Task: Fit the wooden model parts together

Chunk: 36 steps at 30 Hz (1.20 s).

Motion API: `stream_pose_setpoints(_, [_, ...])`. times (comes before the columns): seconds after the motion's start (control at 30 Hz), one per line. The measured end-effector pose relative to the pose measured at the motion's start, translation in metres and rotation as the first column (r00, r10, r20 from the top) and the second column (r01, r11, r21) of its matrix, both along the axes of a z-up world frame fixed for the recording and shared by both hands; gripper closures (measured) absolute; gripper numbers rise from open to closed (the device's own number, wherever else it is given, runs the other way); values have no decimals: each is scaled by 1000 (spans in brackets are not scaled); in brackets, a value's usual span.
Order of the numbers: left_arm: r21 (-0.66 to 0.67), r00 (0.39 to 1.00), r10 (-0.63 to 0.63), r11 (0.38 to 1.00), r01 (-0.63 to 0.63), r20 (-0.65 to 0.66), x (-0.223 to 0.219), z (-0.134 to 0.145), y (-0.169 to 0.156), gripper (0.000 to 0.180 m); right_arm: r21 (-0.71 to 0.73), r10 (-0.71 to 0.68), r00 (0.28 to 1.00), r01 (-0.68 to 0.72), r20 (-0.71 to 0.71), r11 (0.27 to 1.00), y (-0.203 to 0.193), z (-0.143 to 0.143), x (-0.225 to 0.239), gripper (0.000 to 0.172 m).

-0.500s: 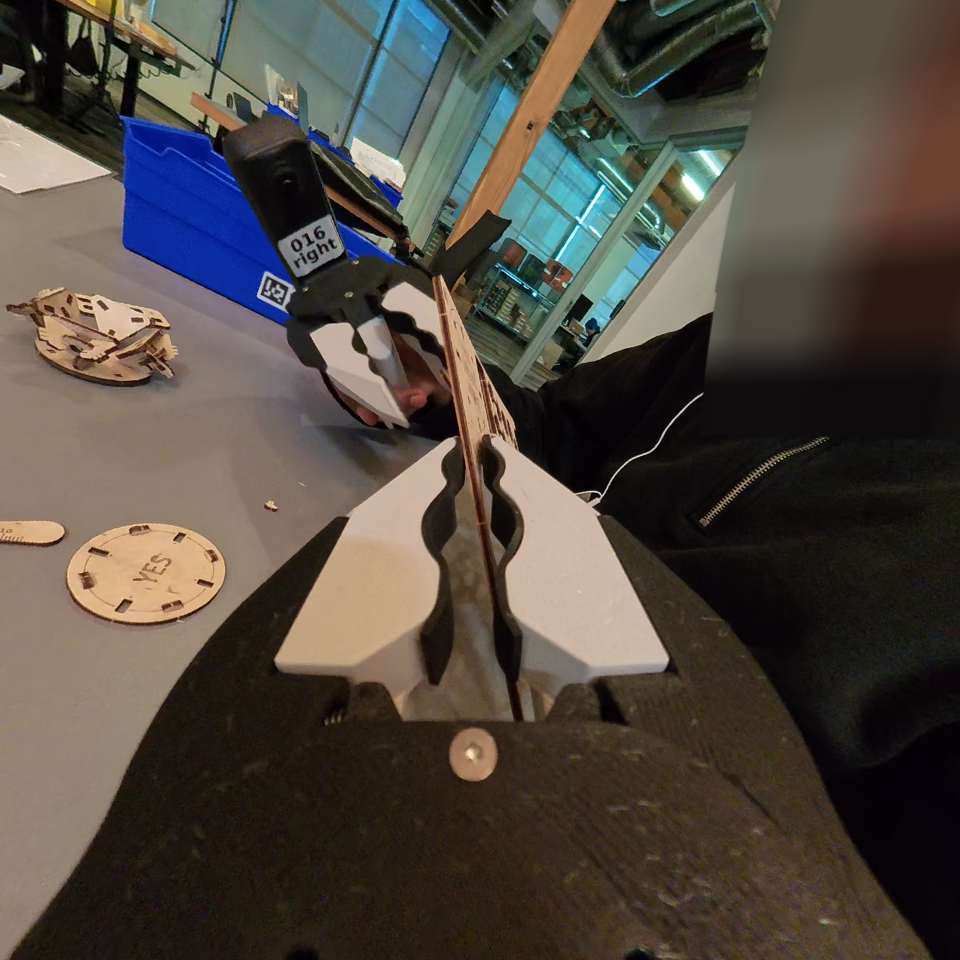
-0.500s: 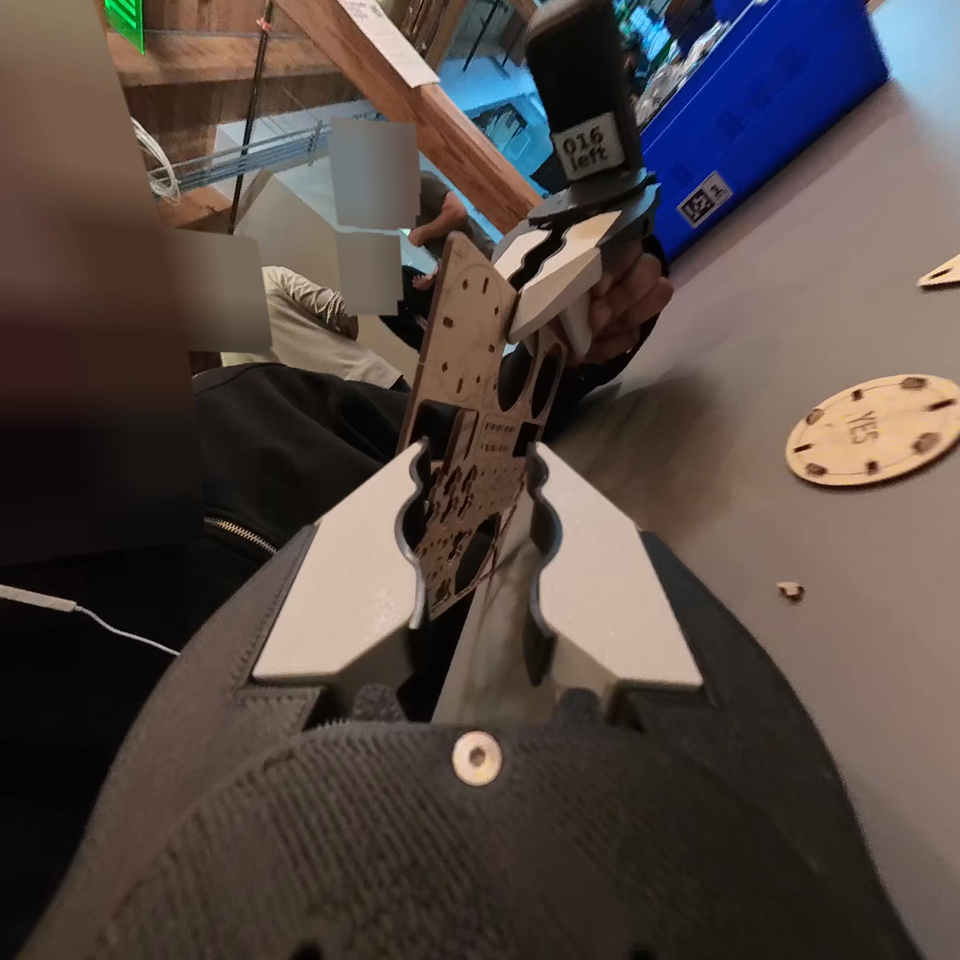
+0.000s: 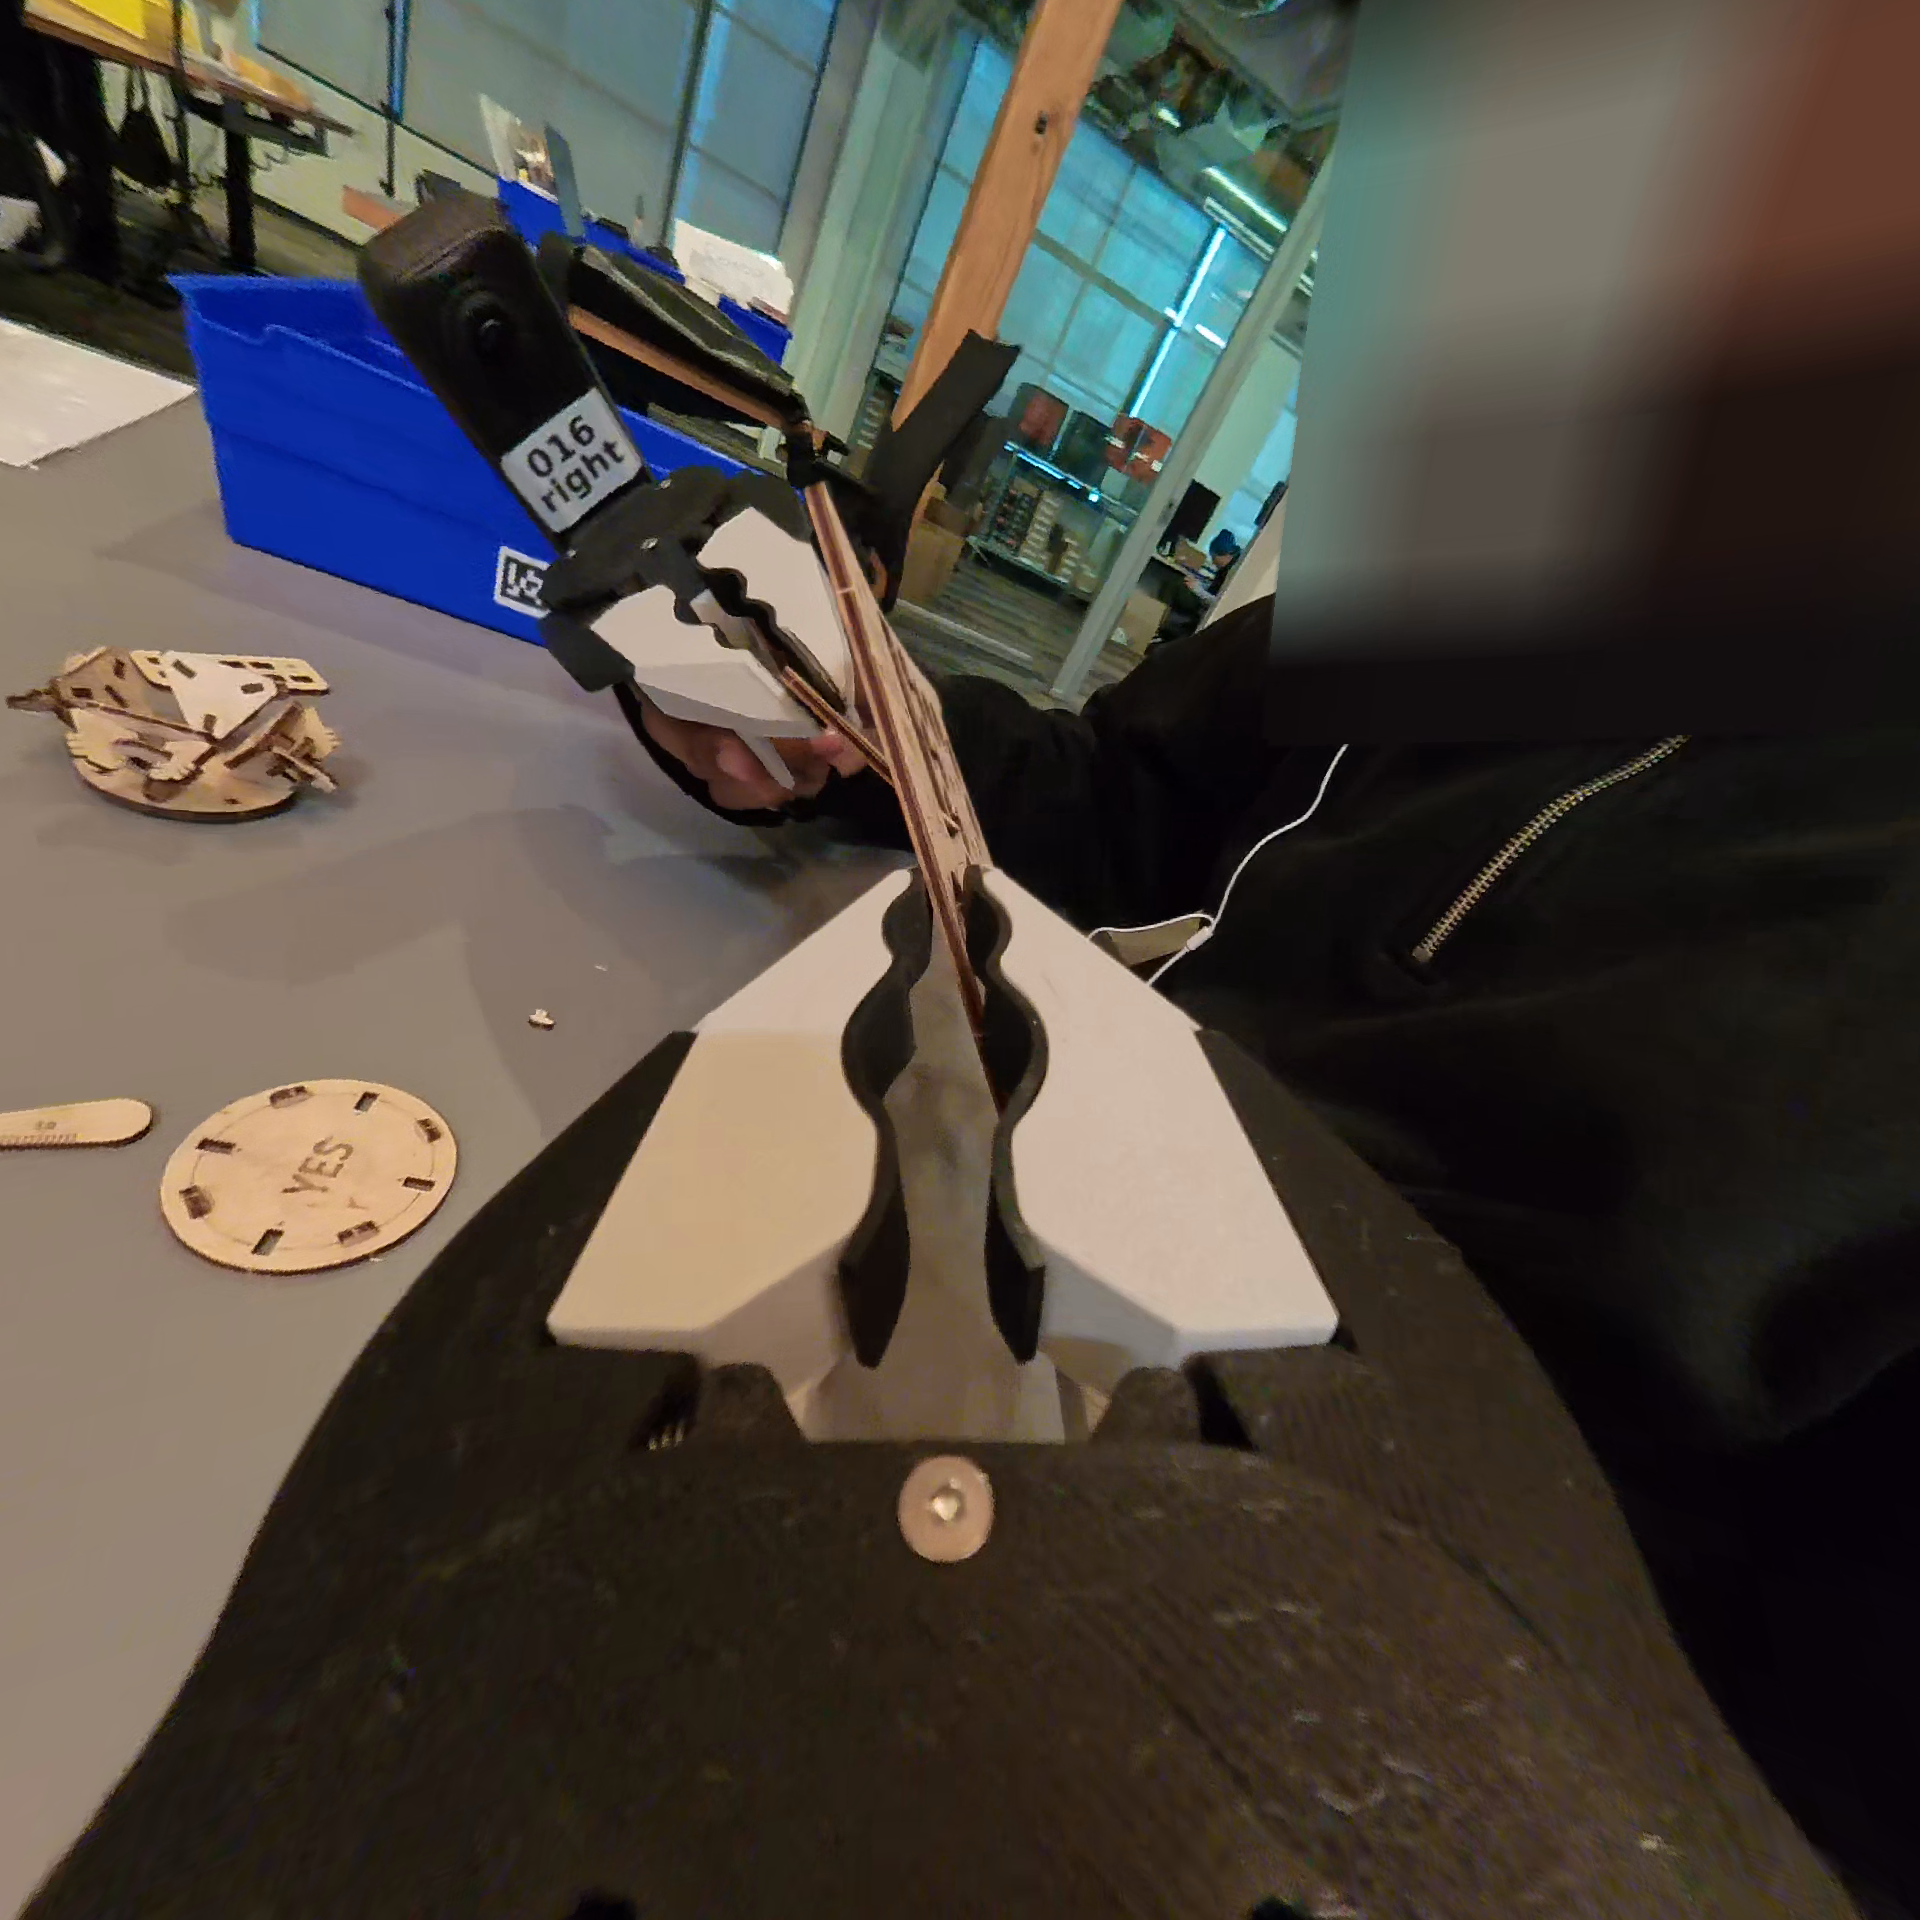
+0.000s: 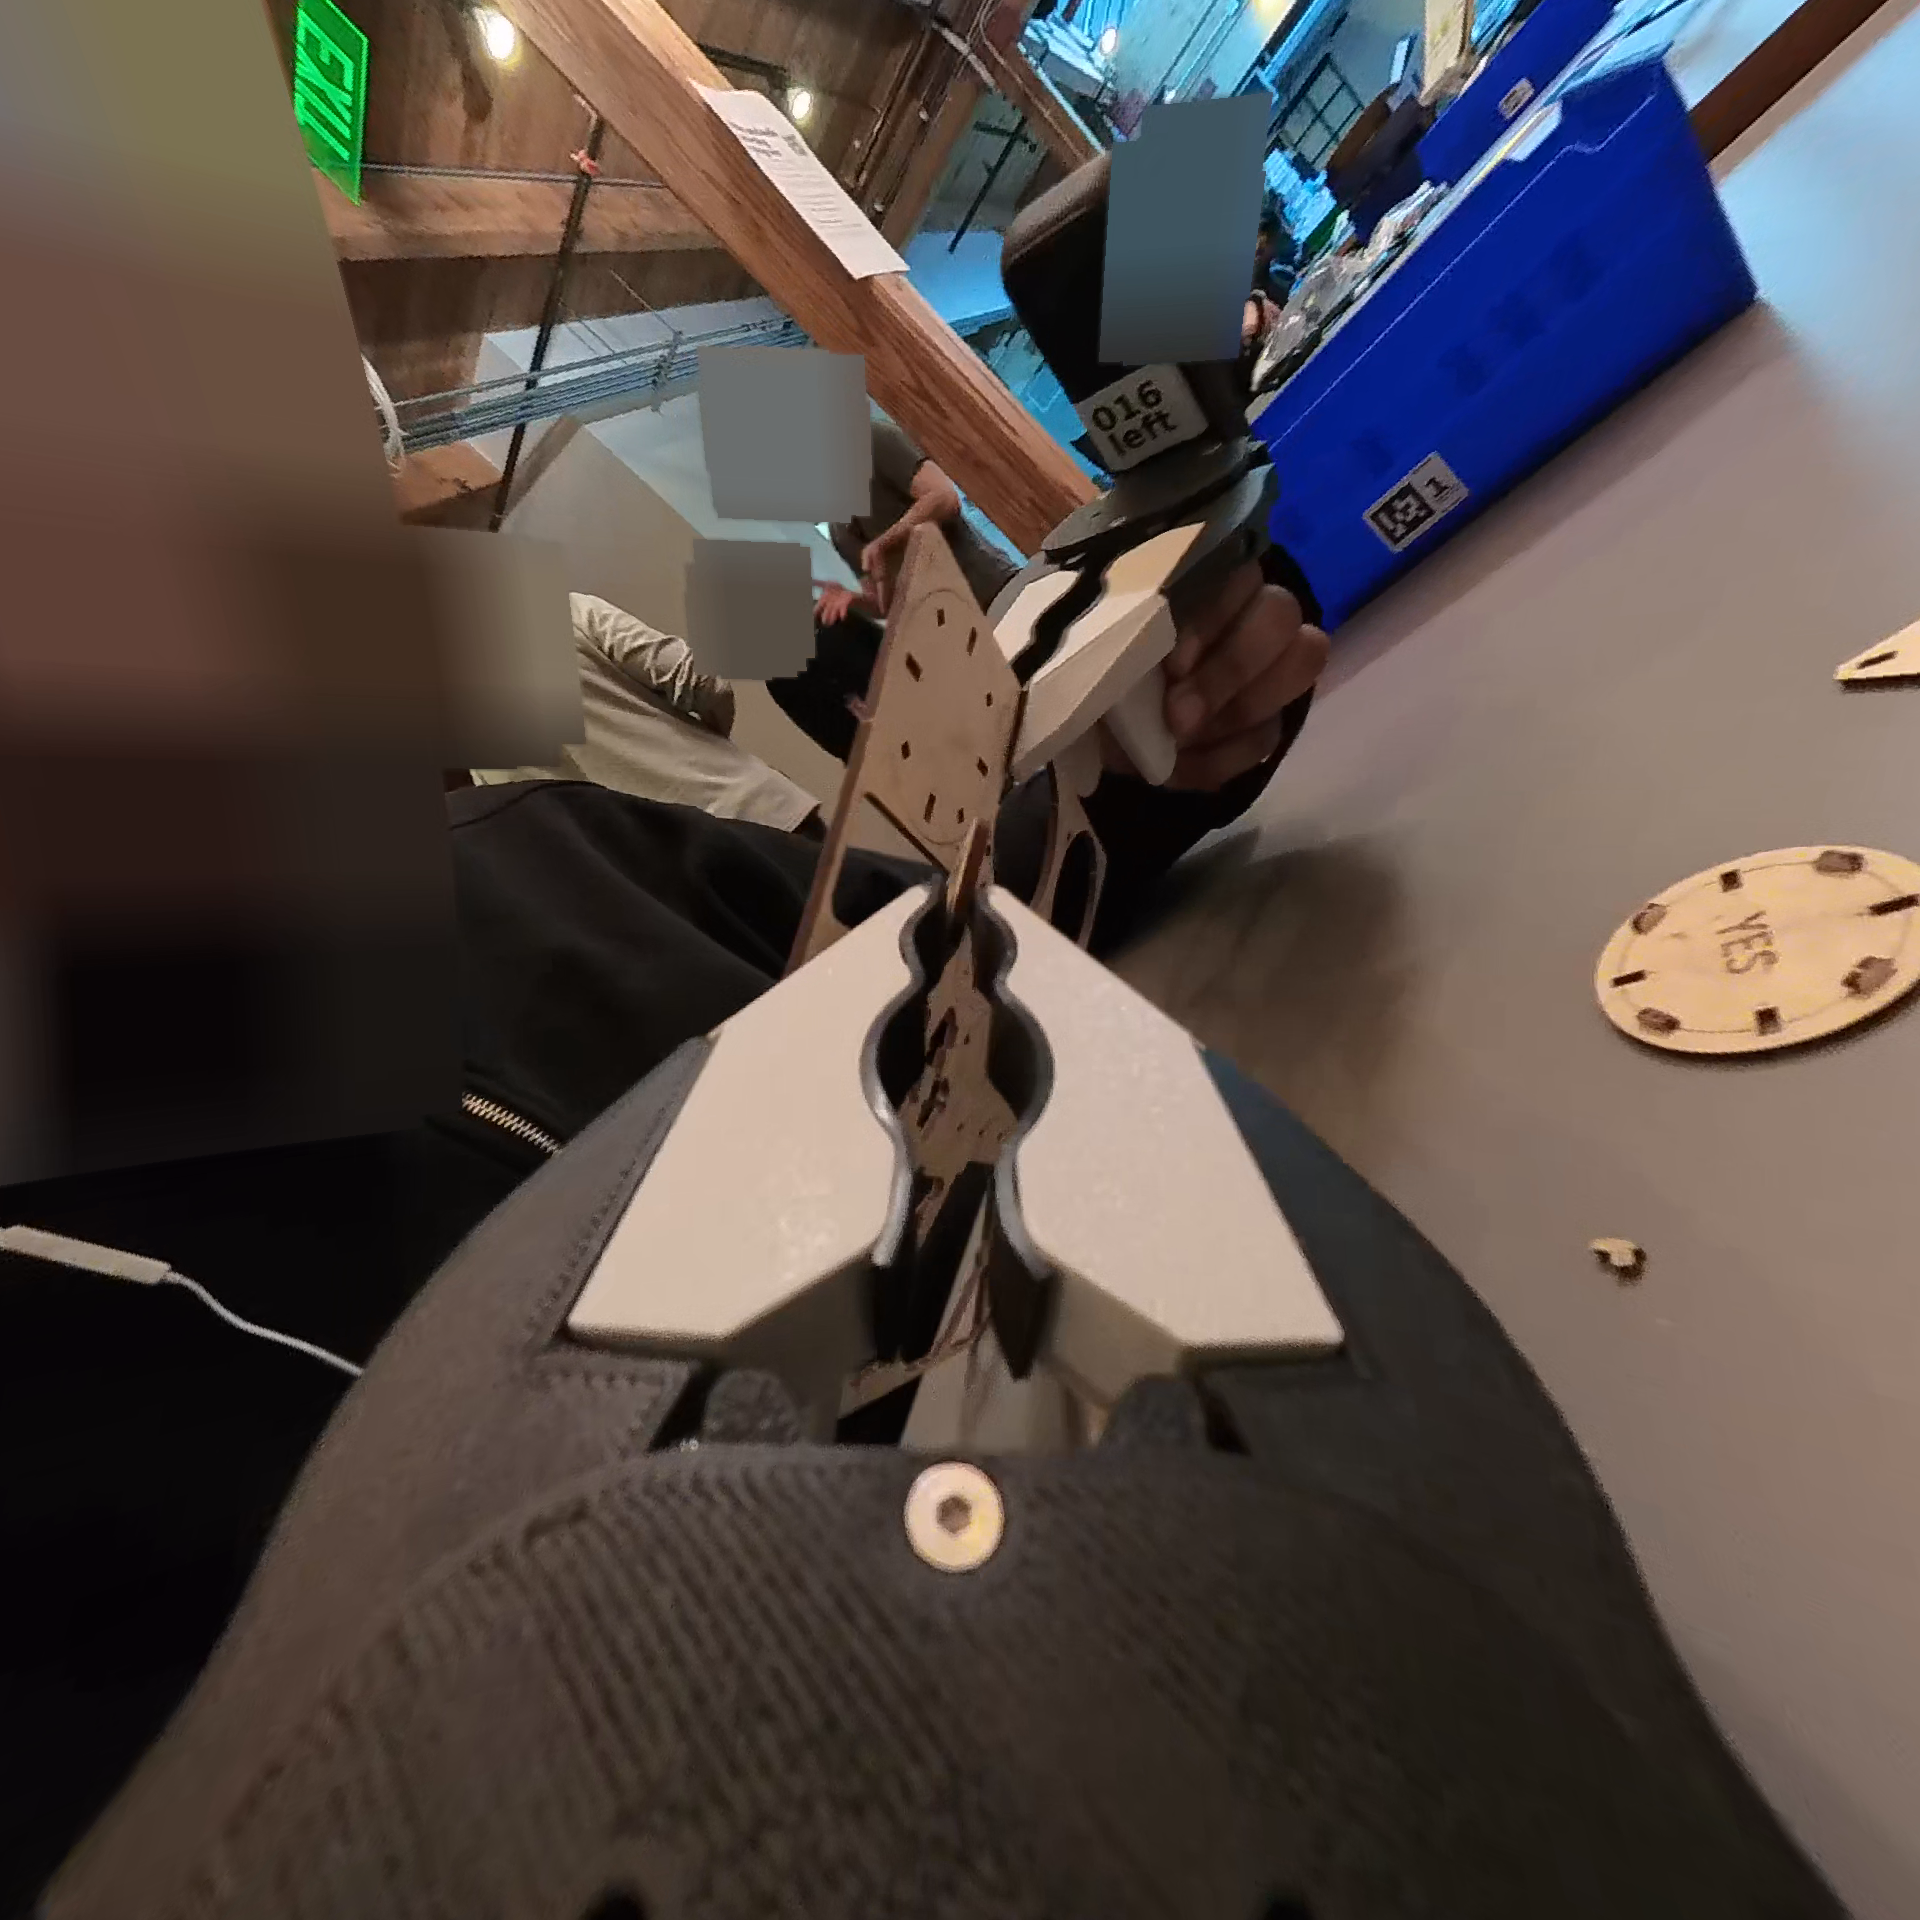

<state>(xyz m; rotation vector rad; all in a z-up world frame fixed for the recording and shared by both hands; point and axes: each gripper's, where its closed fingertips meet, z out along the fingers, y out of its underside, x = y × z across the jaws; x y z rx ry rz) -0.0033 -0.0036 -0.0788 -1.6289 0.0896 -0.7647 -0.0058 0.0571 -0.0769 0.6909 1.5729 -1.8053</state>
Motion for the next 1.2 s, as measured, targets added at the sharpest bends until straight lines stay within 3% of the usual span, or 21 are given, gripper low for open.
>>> stream_pose_setpoints(0.17, [-85, 996, 40, 996, -34, 75, -11, -13, 5, 179, 45, -100, 995, 99, 9, 994, 6, -7, -14, 171])
stream_pose_setpoints(0.4, [-68, 997, 70, 995, -69, 12, -8, -14, 7, 177, 20, -124, 988, 123, 92, 992, 10, -10, -19, 171])
stream_pose_setpoints(0.63, [-14, 999, 43, 999, -42, 27, -4, -7, 4, 180, -57, -39, 982, 50, 185, 997, 5, -10, -15, 170])
stream_pose_setpoints(0.9, [41, 1000, 4, 999, -4, 19, 5, 1, 2, 180, -26, 111, 949, -108, 295, 994, -11, -30, 3, 162])
stream_pose_setpoints(1.07, [36, 1000, 10, 999, -10, 18, 4, 0, 2, 180, -38, 84, 956, -77, 279, 996, -6, -26, -2, 164])
stream_pose_setpoints(1.2, [-2, 999, 35, 999, -35, 33, -2, -7, 5, 180, -95, 38, 976, -18, 213, 995, 8, -7, -9, 169])
